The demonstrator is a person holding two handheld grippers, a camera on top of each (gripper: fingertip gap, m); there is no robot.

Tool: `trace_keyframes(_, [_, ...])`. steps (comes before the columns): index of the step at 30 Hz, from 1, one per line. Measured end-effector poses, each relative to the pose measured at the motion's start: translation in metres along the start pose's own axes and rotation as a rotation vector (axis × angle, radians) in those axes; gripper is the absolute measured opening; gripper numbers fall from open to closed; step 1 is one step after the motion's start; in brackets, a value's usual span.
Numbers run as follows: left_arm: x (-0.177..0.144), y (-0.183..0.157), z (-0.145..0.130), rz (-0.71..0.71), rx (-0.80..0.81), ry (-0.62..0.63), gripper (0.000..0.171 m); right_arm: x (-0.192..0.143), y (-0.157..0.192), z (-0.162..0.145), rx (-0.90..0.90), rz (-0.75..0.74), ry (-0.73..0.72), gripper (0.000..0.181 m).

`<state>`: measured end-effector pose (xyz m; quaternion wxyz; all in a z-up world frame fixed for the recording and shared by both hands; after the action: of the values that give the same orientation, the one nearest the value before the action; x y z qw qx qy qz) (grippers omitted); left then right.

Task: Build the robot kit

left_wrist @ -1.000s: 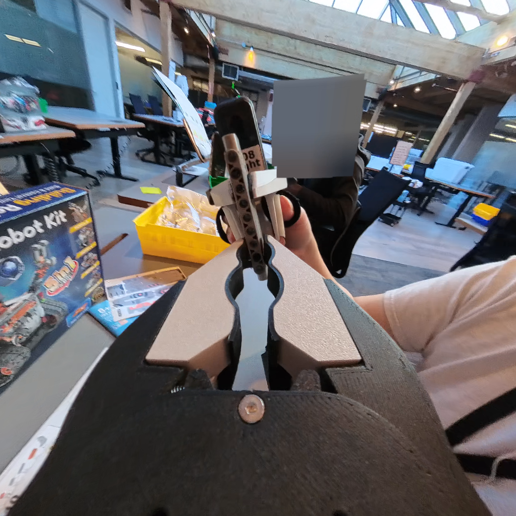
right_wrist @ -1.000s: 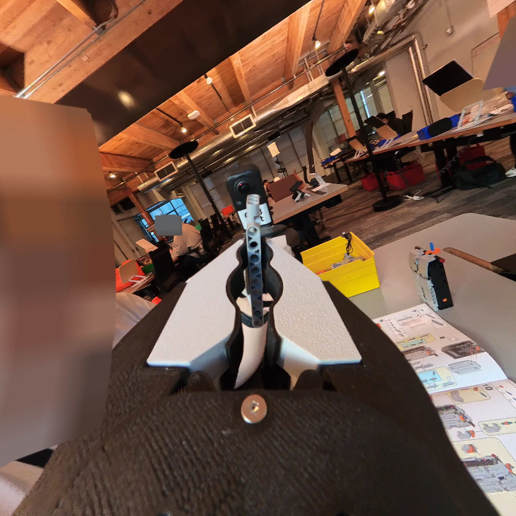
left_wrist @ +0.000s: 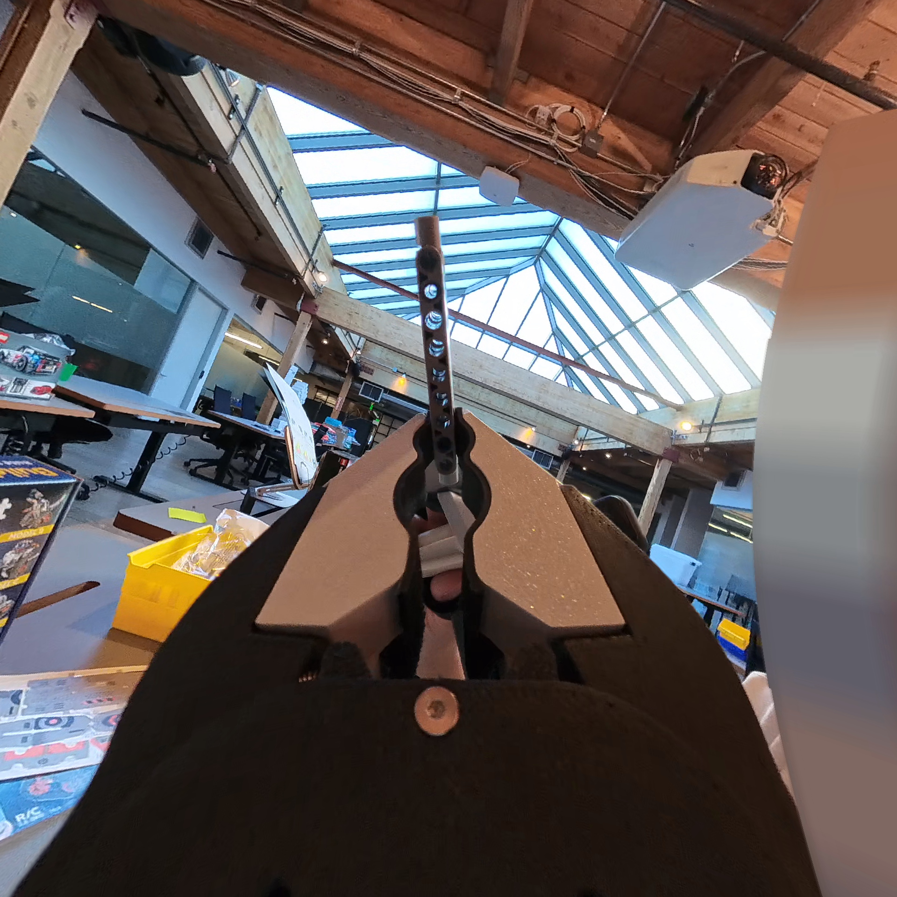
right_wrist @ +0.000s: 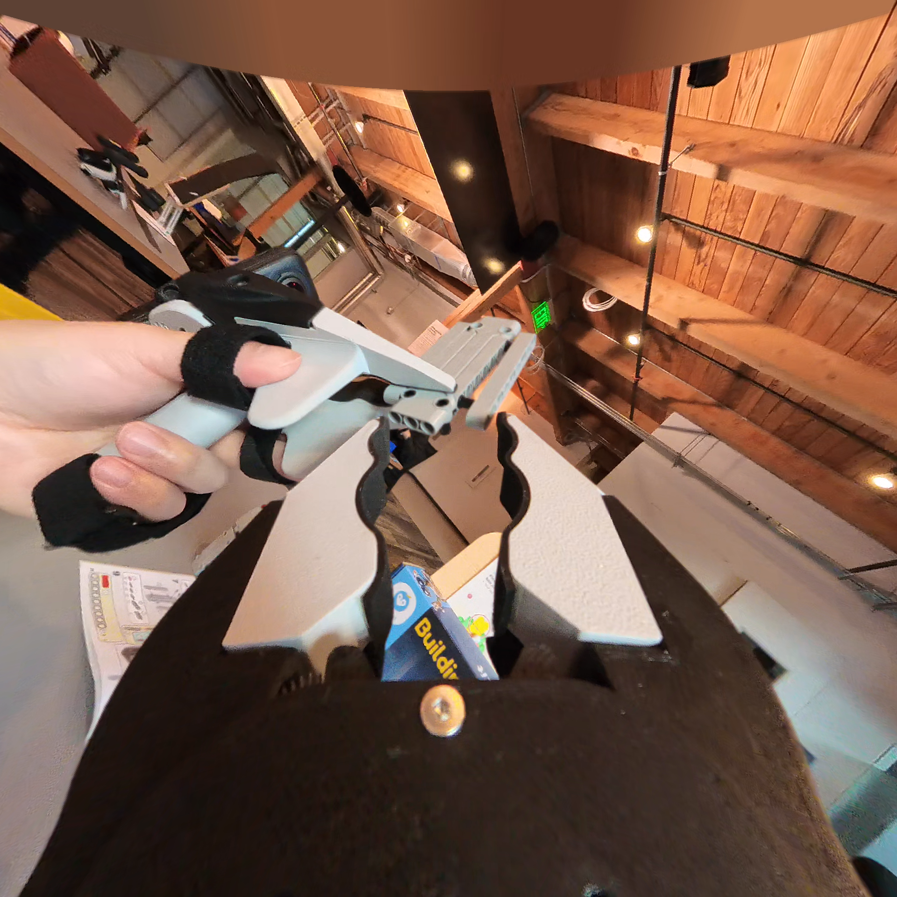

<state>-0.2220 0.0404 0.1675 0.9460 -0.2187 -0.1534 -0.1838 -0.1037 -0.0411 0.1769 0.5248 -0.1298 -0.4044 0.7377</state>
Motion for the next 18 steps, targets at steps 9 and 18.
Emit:
trace_keyframes(9, [0.002, 0.002, -0.006, 0.089, -0.002, -0.016, 0.005, 0.006, 0.002, -0.004, 0.067, 0.005, 0.021, 0.043])
trace_keyframes(18, [-0.002, 0.001, -0.001, 0.172, 0.100, 0.014, 0.005, -0.005, -0.032, -0.020, 0.643, 0.280, -0.298, 0.032])
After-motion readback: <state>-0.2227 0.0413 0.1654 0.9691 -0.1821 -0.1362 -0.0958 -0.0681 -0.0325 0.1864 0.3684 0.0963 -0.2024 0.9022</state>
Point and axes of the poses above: each gripper's, where its closed fingertips meet, x out along the fingers, z out of its top, y = z × x across the jaws, the point moved 9 cm from there along -x, back along the fingers, and after that the axes turned 14 degrees about y, right-handed, at the moved point
